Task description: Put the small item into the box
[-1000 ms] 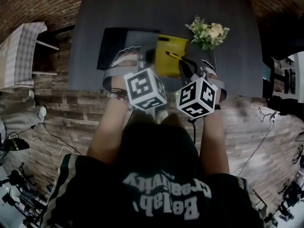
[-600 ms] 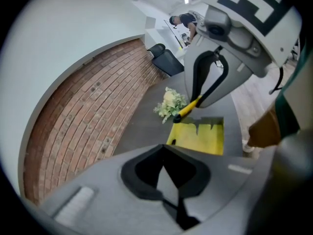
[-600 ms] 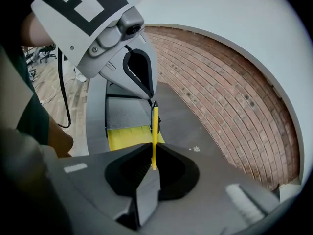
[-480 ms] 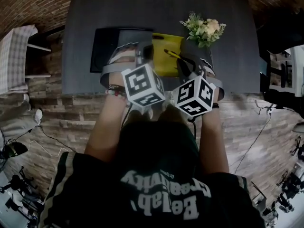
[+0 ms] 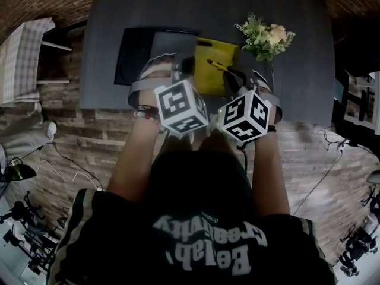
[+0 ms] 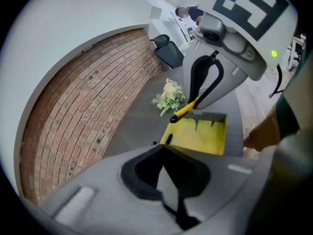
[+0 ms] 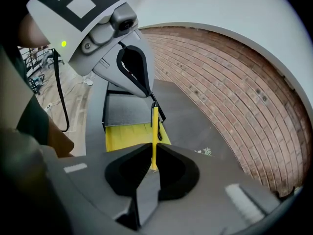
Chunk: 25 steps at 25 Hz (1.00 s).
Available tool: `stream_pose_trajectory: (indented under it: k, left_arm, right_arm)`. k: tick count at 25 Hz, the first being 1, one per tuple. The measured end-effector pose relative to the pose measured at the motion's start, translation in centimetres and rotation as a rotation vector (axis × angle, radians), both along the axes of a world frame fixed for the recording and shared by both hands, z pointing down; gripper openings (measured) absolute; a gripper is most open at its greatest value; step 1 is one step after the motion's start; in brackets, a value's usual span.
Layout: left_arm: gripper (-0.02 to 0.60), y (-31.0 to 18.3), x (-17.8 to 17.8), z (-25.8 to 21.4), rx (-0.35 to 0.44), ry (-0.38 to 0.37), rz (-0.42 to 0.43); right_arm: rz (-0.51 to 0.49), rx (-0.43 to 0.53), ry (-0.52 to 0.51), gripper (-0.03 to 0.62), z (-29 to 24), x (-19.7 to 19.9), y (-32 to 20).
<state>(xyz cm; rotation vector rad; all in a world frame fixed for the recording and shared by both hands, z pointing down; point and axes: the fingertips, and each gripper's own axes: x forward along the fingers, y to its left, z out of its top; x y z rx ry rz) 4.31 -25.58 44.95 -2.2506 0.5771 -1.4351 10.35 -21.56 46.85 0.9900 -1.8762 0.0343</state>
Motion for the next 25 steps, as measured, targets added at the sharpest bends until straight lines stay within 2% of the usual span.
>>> stream_pose_trajectory:
  k: [9, 25]
  left_arm:
    - [0.002, -1.3, 0.5, 1.4, -0.029, -0.014, -0.052]
    - [0.002, -1.8, 1.2, 4.1, -0.088, -0.035, -0.06]
  right_arm:
    - [-0.033, -0.033, -0.036, 0.034, 1.8, 0.8, -0.9]
    - [-0.073, -0.097, -0.046, 0.034, 4.8, 0.9, -2.9]
